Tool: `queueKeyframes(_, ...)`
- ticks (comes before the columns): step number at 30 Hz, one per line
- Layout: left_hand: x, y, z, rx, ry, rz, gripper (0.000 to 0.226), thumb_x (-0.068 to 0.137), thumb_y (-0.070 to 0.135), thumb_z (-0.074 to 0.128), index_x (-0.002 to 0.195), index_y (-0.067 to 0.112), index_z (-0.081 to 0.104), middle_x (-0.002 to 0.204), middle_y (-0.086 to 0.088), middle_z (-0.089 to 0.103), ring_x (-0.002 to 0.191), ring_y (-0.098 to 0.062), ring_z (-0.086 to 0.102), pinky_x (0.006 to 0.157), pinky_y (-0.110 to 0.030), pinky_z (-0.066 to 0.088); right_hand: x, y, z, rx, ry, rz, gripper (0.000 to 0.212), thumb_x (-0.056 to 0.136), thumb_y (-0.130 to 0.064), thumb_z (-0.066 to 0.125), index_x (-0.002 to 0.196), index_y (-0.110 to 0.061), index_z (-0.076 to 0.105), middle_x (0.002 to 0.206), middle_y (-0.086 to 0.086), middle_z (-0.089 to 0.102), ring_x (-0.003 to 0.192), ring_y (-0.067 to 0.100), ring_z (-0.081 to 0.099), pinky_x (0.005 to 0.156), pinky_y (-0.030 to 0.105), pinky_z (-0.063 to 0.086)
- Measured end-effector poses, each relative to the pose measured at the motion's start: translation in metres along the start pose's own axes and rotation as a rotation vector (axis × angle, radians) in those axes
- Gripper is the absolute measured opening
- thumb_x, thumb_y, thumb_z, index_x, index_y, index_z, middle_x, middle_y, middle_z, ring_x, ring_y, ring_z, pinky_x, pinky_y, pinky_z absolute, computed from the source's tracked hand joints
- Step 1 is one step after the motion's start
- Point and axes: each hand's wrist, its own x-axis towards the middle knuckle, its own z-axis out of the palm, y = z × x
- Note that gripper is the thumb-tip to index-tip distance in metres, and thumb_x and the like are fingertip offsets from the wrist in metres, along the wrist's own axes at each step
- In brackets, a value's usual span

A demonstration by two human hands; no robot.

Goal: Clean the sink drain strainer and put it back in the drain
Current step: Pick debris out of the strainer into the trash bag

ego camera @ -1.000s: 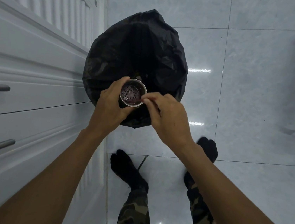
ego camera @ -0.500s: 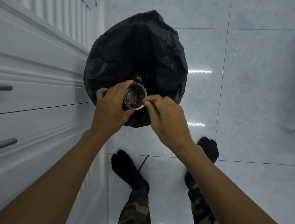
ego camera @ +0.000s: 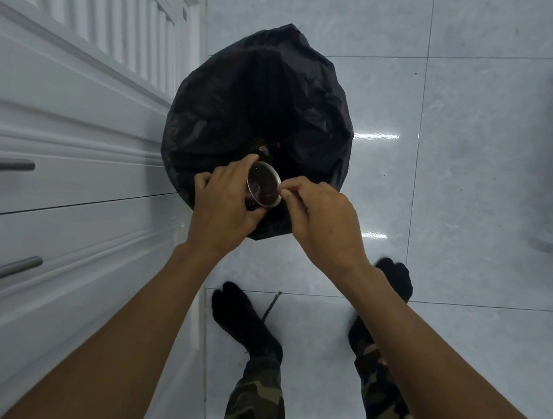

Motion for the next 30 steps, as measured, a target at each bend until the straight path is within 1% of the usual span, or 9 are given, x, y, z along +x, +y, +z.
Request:
queueKeyframes(6, 0.006, -0.004, -0.003, -0.039, 0.002, -0.062, 0.078, 0.074, 0.036, 0.086, 0.138, 0.016, 0.047, 0.13, -0.007, 0.061, 0.123, -0.027, 0.053, 0.103, -0.032, 0.025, 0.004, 0.004, 0.005, 0.059, 0.059, 0.029, 0.023, 0.102, -0.031, 0.055, 0.115, -0.02, 0.07, 0.096, -0.003, 0.073, 0.081, 0.011, 0.063, 0.08, 0.025, 0.057)
queueKeyframes(9, 0.009, -0.011, -0.011, 0.016, -0.024, 0.001, 0.078, 0.075, 0.038, 0.084, 0.141, 0.016, 0.049, 0.134, -0.007, 0.06, 0.127, -0.029, 0.049, 0.105, -0.039, 0.03, 0.0, 0.005, 0.015, 0.227, 0.058, 0.106, 0.021, 0.101, -0.028, 0.06, 0.114, -0.017, 0.072, 0.096, -0.004, 0.075, 0.083, 0.01, 0.068, 0.08, 0.028, 0.06)
queueKeyframes(12, 0.01, -0.015, -0.018, 0.036, -0.061, 0.045, 0.079, 0.076, 0.041, 0.082, 0.143, 0.015, 0.05, 0.134, -0.008, 0.061, 0.127, -0.03, 0.048, 0.107, -0.045, 0.031, 0.0, 0.004, 0.021, 0.359, 0.167, 0.19, 0.019, 0.098, -0.024, 0.064, 0.113, -0.017, 0.074, 0.097, -0.005, 0.076, 0.087, 0.008, 0.07, 0.08, 0.027, 0.06)
queueKeyframes(15, 0.015, -0.015, -0.023, 0.01, -0.066, 0.014, 0.079, 0.077, 0.044, 0.082, 0.144, 0.016, 0.05, 0.133, -0.006, 0.061, 0.126, -0.03, 0.048, 0.108, -0.044, 0.03, 0.0, -0.002, 0.022, 0.39, 0.279, 0.183, 0.019, 0.099, -0.024, 0.063, 0.114, -0.017, 0.073, 0.096, -0.005, 0.075, 0.087, 0.008, 0.07, 0.079, 0.026, 0.06)
queueKeyframes(17, 0.018, -0.014, -0.025, 0.003, -0.06, -0.033, 0.08, 0.076, 0.046, 0.081, 0.144, 0.017, 0.05, 0.133, -0.005, 0.061, 0.125, -0.03, 0.049, 0.108, -0.044, 0.03, -0.001, -0.004, 0.023, 0.438, 0.252, 0.142, 0.018, 0.099, -0.023, 0.063, 0.113, -0.016, 0.072, 0.098, -0.004, 0.075, 0.09, 0.008, 0.069, 0.081, 0.026, 0.06)
queueKeyframes(20, 0.019, -0.012, -0.027, -0.014, -0.079, -0.045, 0.081, 0.076, 0.046, 0.082, 0.144, 0.017, 0.05, 0.132, -0.005, 0.062, 0.125, -0.03, 0.049, 0.107, -0.043, 0.03, -0.003, -0.005, 0.024, 0.365, 0.201, 0.116, 0.017, 0.099, -0.021, 0.063, 0.113, -0.016, 0.072, 0.096, -0.002, 0.074, 0.087, 0.01, 0.068, 0.08, 0.027, 0.059)
queueKeyframes(24, 0.018, -0.009, -0.031, -0.042, -0.111, -0.067, 0.083, 0.074, 0.054, 0.075, 0.145, 0.016, 0.05, 0.13, -0.005, 0.062, 0.123, -0.03, 0.05, 0.107, -0.044, 0.03, 0.0, -0.001, 0.012, 0.315, 0.384, 0.151, 0.018, 0.1, -0.02, 0.061, 0.114, -0.014, 0.072, 0.094, -0.001, 0.073, 0.081, 0.011, 0.066, 0.076, 0.023, 0.057)
queueKeyframes(28, 0.015, -0.008, -0.035, -0.085, -0.114, -0.113, 0.088, 0.07, 0.058, 0.071, 0.145, 0.018, 0.048, 0.134, -0.007, 0.059, 0.122, -0.027, 0.047, 0.107, -0.048, 0.037, 0.002, -0.01, 0.014, 0.375, 0.151, 0.059, 0.019, 0.099, -0.019, 0.062, 0.113, -0.011, 0.072, 0.098, 0.0, 0.075, 0.087, 0.011, 0.07, 0.083, 0.029, 0.058)
queueKeyframes(30, 0.013, -0.006, -0.035, -0.099, -0.122, -0.114, 0.088, 0.069, 0.057, 0.071, 0.145, 0.019, 0.048, 0.135, -0.007, 0.058, 0.122, -0.026, 0.048, 0.108, -0.052, 0.039, 0.002, -0.011, 0.015, 0.326, 0.189, 0.107, 0.02, 0.1, -0.02, 0.062, 0.115, -0.011, 0.072, 0.099, 0.001, 0.075, 0.087, 0.013, 0.069, 0.085, 0.029, 0.058)
